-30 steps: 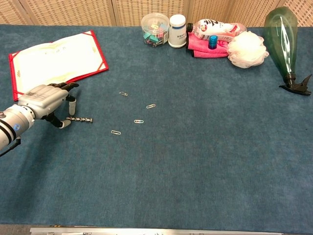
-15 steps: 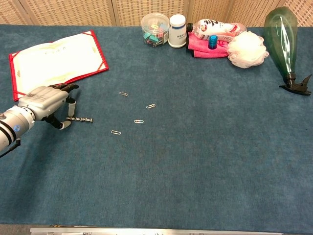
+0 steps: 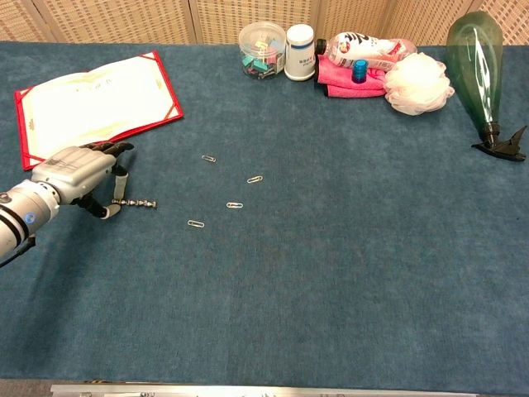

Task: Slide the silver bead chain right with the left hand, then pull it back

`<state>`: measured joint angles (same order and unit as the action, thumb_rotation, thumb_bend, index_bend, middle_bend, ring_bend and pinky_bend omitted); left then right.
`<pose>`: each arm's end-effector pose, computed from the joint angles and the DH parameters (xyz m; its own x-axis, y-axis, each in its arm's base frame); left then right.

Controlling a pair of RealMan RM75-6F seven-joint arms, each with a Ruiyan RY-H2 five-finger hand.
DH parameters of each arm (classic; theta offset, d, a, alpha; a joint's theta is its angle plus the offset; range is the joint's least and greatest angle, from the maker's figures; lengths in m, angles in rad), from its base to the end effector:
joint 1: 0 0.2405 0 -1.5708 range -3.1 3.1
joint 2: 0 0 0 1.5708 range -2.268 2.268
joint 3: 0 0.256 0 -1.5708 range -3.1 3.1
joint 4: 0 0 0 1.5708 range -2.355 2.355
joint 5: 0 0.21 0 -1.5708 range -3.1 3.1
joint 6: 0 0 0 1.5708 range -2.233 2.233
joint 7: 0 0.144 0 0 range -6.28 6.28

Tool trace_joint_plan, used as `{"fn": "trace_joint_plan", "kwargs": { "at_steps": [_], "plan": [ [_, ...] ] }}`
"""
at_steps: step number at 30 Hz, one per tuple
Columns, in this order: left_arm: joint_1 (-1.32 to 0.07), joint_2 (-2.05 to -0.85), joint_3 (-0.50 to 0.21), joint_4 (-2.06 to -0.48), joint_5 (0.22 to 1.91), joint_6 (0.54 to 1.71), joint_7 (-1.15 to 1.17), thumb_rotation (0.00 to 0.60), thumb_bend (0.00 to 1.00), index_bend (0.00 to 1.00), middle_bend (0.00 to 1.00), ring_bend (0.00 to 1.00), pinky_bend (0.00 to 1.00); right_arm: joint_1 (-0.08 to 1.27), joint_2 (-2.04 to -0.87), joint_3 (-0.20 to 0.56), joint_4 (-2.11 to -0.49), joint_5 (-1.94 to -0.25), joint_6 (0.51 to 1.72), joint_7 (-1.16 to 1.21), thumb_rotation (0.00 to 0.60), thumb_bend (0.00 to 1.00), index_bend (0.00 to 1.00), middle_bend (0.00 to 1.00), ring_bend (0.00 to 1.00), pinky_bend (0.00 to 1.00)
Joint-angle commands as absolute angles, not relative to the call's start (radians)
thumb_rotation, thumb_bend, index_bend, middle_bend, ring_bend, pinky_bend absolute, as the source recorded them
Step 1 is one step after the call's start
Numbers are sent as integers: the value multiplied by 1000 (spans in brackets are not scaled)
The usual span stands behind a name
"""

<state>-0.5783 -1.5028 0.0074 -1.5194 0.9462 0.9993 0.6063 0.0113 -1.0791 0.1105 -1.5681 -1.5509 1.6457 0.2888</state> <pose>-0.2490 0.2773 -0.0202 0.6188 0.4306 0.6570 0.7801 -0.2385 -0.5784 -0.3128 -0.1682 0.2024 0.1953 0.1846 0.9632 -0.9774 -0.0443 0.2067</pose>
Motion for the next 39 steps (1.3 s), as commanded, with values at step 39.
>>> {"fn": "trace_joint_plan", "kwargs": {
  "at_steps": [39],
  "plan": [
    [-576,-1419,50,-1772,1007,1149,822,600,333,574,0,4,92,4,-1069,115,-1579,-1557,1665,305,600,617,539,467,420,450]
  ]
}}
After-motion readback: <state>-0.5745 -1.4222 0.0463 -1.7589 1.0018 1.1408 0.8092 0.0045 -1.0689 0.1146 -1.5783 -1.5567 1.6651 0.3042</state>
